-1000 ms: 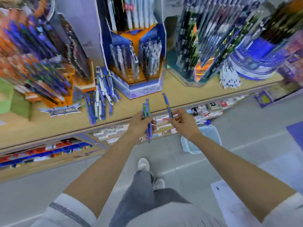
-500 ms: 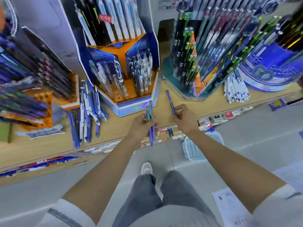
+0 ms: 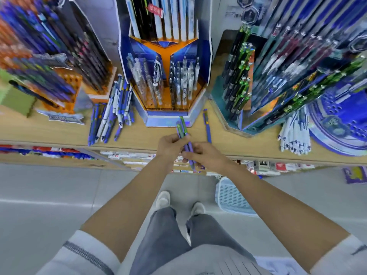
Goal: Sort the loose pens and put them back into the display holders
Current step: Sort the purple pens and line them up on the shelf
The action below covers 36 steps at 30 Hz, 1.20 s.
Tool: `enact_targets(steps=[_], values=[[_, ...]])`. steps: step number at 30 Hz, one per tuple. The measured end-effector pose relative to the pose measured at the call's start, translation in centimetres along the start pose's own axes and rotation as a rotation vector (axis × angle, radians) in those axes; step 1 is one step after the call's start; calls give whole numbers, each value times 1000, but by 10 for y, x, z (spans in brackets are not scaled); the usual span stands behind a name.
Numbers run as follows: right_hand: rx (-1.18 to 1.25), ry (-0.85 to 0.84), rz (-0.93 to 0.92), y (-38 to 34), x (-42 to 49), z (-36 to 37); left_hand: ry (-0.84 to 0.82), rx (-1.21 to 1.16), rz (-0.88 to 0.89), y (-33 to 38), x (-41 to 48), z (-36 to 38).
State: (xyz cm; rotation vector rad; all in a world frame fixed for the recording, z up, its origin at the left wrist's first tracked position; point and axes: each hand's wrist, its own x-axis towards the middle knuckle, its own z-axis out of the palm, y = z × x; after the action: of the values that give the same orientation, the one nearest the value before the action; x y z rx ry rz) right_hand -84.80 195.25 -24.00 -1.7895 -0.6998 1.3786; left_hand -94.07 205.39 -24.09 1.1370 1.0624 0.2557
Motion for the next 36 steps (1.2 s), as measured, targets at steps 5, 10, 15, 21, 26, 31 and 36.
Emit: enact_targets(steps=[5,10,15,21,26,31,36], values=[[-31,-57,-64,-9,11,14,0,-48,49,7,-9,-26],[33,-46,-112,-32,31,49,341,210,198,8,2,-97],[57,23,-153,-63,63,100,548,510,244,17,18,-187],[64,142,-215,-87,98,163,358,801,33,26,47,-263],[36,221,-132,-92,106,185,132,867,159,28,57,-276],[51,215,-136,-96,102,199,134,751,180,27,55,-293],[40,103,-173,-112,99,223,198,662,183,16,46,-320]])
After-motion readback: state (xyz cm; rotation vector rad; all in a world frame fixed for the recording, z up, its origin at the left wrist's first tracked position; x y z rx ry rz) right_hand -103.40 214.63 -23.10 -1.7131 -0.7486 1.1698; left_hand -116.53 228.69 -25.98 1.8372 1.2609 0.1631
